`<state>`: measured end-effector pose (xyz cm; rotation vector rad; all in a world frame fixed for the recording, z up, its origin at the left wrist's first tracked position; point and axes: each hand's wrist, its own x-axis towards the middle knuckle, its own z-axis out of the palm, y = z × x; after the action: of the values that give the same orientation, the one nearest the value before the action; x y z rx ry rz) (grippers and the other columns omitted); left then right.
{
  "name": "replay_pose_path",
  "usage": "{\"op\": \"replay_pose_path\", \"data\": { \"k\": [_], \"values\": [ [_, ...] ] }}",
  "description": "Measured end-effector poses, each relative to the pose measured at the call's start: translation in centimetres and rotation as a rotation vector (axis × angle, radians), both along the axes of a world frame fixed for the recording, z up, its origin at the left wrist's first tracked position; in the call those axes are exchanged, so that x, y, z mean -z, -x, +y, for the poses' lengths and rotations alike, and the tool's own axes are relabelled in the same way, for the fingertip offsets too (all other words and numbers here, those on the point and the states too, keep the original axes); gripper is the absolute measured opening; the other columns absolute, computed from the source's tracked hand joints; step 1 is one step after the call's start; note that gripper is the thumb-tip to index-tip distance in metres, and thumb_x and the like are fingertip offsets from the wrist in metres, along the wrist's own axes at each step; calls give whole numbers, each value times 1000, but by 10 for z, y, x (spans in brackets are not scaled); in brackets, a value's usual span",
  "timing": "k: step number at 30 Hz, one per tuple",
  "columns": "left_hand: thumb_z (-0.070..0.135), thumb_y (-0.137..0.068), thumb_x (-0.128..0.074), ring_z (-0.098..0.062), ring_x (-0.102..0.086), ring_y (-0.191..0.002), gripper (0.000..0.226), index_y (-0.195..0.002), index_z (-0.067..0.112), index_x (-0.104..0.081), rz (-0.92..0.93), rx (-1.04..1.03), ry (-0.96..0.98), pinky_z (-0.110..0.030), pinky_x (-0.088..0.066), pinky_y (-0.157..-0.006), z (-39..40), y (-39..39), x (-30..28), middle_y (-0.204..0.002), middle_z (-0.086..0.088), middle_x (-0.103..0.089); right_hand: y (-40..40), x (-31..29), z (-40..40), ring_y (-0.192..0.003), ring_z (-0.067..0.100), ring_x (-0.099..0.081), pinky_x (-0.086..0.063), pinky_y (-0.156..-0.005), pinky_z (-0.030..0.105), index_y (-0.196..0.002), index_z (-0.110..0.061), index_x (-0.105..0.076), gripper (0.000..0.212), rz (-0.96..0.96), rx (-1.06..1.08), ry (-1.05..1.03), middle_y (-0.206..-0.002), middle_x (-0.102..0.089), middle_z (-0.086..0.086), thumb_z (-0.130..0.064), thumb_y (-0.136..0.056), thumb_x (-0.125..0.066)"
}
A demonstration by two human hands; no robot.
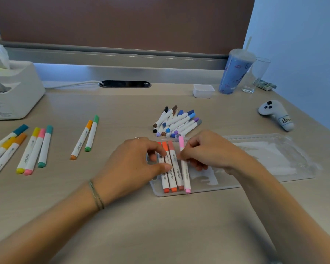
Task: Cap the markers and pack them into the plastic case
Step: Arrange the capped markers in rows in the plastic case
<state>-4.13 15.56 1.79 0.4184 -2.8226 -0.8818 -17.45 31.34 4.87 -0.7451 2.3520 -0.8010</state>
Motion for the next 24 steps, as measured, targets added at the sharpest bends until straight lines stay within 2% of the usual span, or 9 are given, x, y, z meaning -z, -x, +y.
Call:
{"op": "replay_pose_path", "data": {
  "k": [2, 5, 9, 13, 16, 20, 24],
  "values": [
    [64, -73, -73, 0, -54, -87, 42, -110, 45, -66, -47, 30, 45, -29, -51, -78, 1, -1, 0, -94, 18, -58, 0, 3, -3, -47, 9, -58, -46, -51, 22, -70, -10, -73, 27, 16, -18, -61, -52, -64, -4, -28, -90, -76],
    [68, -70, -73, 0, -52, -91, 57, -121, 46, -61, -79, 54, 92, -30, -52, -81, 4, 0, 1, -97, 19, -55, 0, 7, -7, -50, 8, -62, -49, -55, 23, -76, -9, -73, 29, 64, -34, -116, -60, -70, -3, -33, -92, -74],
    [67, -71, -73, -1, -53, -92, 61, -126, 46, -58, -85, 64, 102, -29, -52, -82, 5, 2, 0, -98, 20, -54, 0, 9, -9, -59, 9, -62, -51, -64, 26, -78, -13, -72, 31, 148, -59, -165, -70, -71, -1, -41, -91, -73],
    [67, -71, -73, -1, -52, -92, 62, -127, 45, -59, -88, 61, 115, -27, -52, -81, 5, 2, 2, -98, 20, -54, -1, 13, -11, -64, 7, -59, -43, -63, 23, -77, -17, -67, 29, 202, -80, -201, -70, -66, -5, -41, -93, -69],
    [66, -72, -73, -2, -52, -93, 61, -128, 45, -59, -91, 65, 128, -23, -49, -79, 6, 2, 3, -101, 18, -55, -3, 18, -12, -68, 8, -59, -39, -60, 23, -83, -15, -69, 29, 292, -81, -194, -74, -65, -5, -42, -94, -68],
    [63, -76, -72, -3, -52, -91, 55, -126, 43, -61, -82, 75, 141, -24, -47, -78, 5, 2, 2, -100, 18, -56, -5, 19, -11, -66, 6, -57, -35, -56, 21, -75, -20, -63, 31, 382, -108, -219, -70, -62, -8, -44, -95, -66],
    [51, -90, -63, -3, -54, -87, 27, -112, 38, -69, -8, 25, 116, -28, -49, -79, -4, -1, -4, -92, 15, -60, -17, 14, -19, -62, 8, -60, -41, -55, 23, -69, -22, -60, 35, 517, -75, -80, -65, -63, -5, -40, -99, -60]
  ]
}}
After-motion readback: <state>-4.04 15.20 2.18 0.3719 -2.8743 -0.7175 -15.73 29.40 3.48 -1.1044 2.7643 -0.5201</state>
